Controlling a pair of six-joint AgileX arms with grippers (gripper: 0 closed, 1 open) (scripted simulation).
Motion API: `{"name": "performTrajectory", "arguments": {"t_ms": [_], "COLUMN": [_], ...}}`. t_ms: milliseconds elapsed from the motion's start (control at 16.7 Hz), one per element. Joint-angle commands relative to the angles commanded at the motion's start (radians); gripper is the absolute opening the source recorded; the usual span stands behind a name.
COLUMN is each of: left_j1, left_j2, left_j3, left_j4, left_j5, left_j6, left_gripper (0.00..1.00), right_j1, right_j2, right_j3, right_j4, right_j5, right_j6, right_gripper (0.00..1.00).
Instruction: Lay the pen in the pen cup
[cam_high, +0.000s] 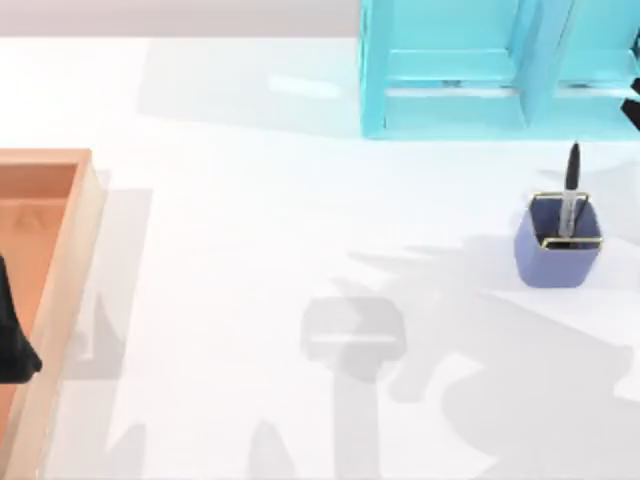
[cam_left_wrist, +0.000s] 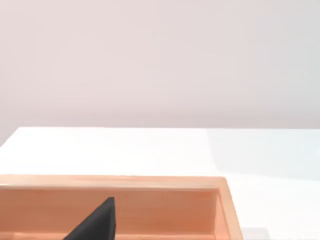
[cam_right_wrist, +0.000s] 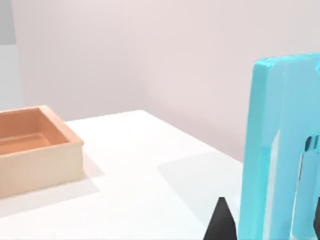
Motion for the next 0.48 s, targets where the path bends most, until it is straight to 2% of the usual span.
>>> {"name": "performTrajectory", "arguments": {"t_ms": [300, 480], "left_j1": [0.0, 0.0], "left_j2": [0.0, 0.0], "left_j3": [0.0, 0.0], "left_j4": [0.0, 0.0], "left_j5": [0.0, 0.0], "left_j6": [0.0, 0.0], "left_gripper": [1.0, 1.0], "right_j1": [0.0, 0.0], "right_j2": [0.0, 0.0], "right_j3": [0.0, 0.0], "right_j4": [0.0, 0.0], "right_j5": [0.0, 0.0], "right_j6": [0.0, 0.0], "right_gripper": [0.98, 1.0]}}
